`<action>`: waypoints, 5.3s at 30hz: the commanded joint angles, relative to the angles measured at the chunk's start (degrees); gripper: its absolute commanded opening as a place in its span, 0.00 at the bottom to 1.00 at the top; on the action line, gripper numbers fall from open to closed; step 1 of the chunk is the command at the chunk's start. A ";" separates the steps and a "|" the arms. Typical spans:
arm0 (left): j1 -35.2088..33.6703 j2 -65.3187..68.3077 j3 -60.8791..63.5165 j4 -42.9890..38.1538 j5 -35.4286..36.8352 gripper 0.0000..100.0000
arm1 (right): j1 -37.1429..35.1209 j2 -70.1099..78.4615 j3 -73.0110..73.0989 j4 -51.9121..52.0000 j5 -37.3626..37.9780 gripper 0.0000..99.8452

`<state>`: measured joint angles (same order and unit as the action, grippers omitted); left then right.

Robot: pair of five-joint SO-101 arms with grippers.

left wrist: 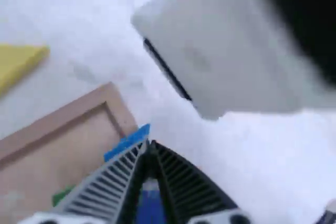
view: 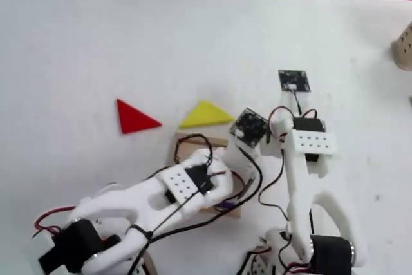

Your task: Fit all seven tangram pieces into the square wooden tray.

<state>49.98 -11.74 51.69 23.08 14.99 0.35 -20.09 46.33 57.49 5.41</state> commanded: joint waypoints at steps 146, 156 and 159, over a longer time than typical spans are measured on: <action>-14.90 8.75 -5.89 1.58 7.03 0.02 | 26.51 -1.27 -5.71 -0.13 -2.46 0.02; -23.87 0.75 -5.98 19.69 1.41 0.02 | 25.45 -1.19 -5.54 -0.13 -1.49 0.02; -26.86 -4.18 -3.08 20.31 -0.35 0.02 | 25.45 -1.19 -5.10 -0.22 -1.32 0.02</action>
<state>25.89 -10.07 47.38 42.33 16.66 26.37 -20.09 41.23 58.37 3.21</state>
